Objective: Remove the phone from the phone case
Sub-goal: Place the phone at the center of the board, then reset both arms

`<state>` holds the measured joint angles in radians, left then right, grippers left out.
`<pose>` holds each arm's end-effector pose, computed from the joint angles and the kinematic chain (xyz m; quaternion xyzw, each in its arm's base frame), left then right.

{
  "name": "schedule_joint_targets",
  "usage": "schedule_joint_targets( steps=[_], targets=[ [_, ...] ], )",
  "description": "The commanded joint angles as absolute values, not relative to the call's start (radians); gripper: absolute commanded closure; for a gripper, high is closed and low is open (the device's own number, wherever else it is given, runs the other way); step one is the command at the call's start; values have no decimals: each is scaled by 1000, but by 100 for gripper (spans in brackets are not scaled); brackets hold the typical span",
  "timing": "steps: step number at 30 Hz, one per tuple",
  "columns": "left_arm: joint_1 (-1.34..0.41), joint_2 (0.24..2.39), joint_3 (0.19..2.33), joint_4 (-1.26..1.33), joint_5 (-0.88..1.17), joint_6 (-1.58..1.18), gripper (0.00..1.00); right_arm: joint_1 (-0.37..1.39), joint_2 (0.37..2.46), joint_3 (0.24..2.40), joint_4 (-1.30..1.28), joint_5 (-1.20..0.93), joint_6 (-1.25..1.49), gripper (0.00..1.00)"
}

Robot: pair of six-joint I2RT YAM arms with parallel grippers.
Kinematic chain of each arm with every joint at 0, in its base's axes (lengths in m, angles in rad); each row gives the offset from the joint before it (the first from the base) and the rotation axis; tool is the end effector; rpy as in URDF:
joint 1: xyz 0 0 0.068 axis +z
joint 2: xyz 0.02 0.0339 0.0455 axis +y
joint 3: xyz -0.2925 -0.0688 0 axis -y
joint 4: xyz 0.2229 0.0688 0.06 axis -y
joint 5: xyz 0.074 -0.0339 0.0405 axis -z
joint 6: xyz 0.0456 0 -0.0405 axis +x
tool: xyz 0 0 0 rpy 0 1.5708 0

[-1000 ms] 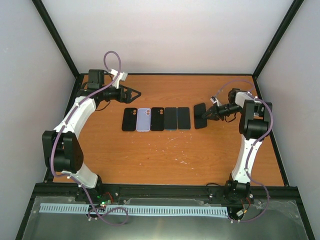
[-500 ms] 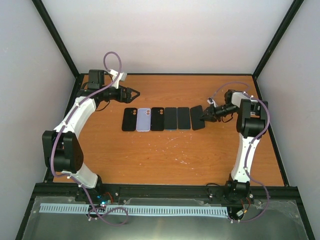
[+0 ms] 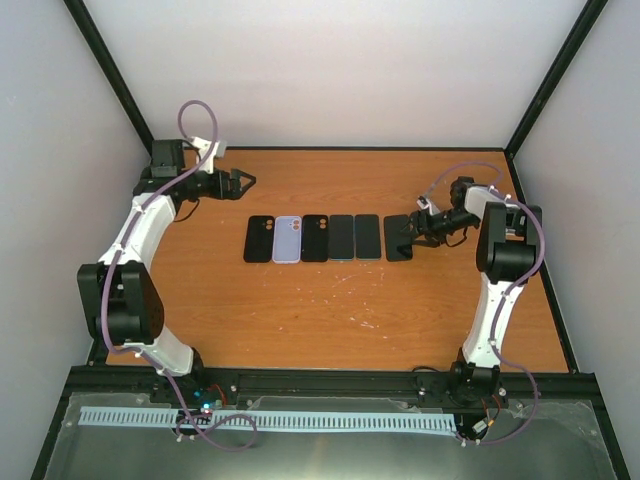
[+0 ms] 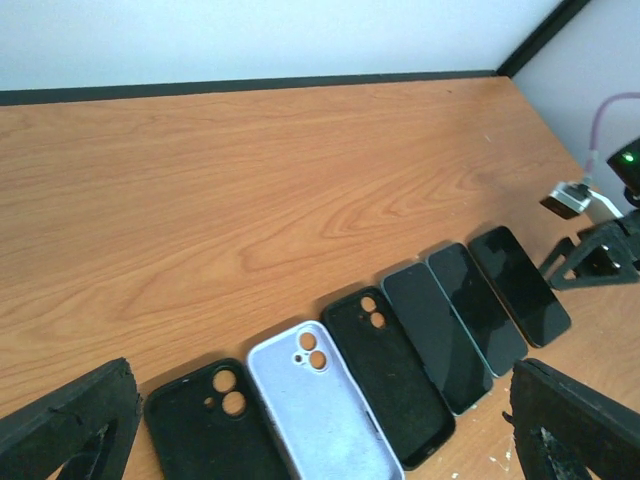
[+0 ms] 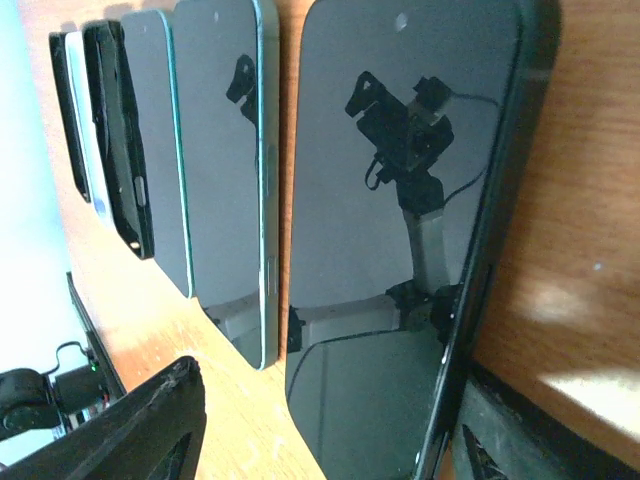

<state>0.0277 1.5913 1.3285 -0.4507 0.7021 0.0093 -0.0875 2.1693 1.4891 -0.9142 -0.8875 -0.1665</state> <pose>0.3398 -0.0200 0.3348 0.1351 0.8553 -0.3055 0.3960 0.3950 0.0008 0.1589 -0.0306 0.9026 0.4272 0.0438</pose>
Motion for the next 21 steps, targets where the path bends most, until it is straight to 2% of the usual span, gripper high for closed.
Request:
schedule_joint_targets(
  steps=[1,6,11,21],
  targets=[
    [79,1578,1342,-459,721,-1,0,-75,2110,1464,-908,-865,-173,33],
    [127,1579,1356,-467,731,8,0,-74,2088,1477,-896,-832,-178,21],
    [196,1574,1380,-486,746,43,0,-74,2016,1493,-884,-792,-198,0],
    [347,1527,1388,-429,781,33,0,-77,1786,1480,-762,-745,-246,0]
  ],
)
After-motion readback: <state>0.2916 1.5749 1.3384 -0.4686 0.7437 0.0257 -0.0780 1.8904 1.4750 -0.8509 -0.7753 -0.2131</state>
